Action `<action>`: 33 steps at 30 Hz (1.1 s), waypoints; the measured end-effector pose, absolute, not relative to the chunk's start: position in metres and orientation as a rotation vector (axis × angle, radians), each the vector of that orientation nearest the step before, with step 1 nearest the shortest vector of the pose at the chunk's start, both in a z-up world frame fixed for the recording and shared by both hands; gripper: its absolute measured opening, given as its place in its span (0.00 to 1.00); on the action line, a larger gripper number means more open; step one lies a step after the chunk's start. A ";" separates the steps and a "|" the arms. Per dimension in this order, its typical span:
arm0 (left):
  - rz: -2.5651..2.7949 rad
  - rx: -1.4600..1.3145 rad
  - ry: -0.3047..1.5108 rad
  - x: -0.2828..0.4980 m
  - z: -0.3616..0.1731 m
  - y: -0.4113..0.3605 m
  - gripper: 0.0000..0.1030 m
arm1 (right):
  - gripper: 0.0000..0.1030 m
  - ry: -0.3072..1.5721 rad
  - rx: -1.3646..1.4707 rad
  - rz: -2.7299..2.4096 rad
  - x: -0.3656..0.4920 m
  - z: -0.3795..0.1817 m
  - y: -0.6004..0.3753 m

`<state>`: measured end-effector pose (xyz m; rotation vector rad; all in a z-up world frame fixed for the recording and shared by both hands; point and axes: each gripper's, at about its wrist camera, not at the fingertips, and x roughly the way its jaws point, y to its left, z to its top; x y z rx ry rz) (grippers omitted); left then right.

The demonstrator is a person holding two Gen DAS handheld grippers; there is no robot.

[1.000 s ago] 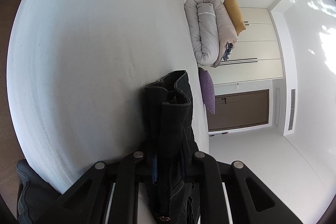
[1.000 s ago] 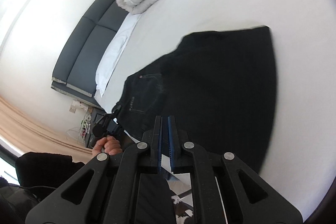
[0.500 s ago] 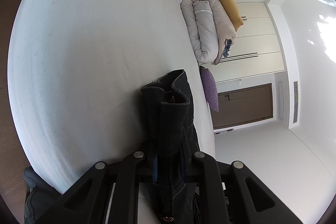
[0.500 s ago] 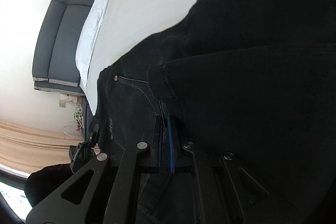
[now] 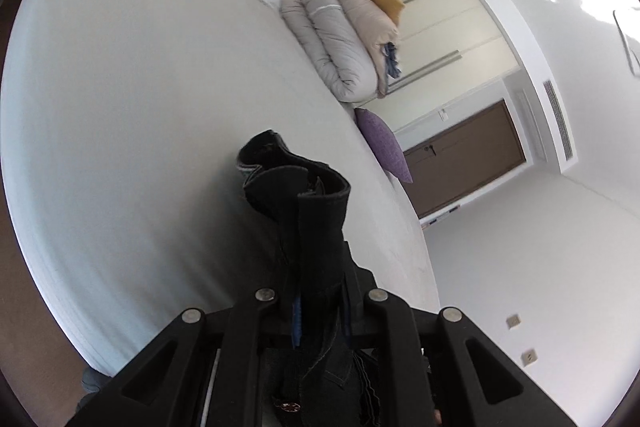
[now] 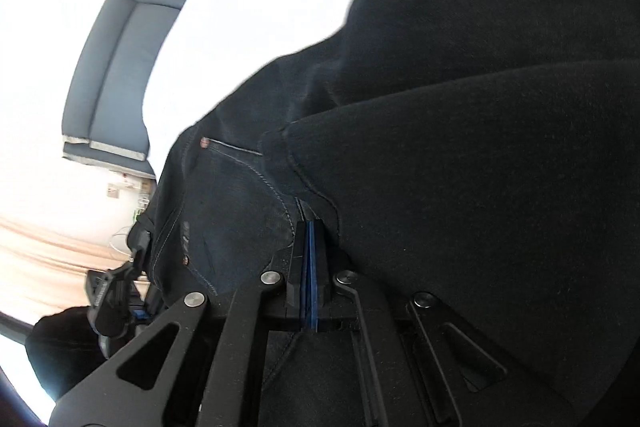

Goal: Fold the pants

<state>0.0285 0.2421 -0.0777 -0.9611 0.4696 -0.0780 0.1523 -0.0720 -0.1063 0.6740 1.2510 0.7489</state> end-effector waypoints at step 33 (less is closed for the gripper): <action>-0.318 0.747 0.529 -0.031 -0.095 -0.165 0.12 | 0.37 1.209 0.789 0.625 0.113 -0.092 -0.241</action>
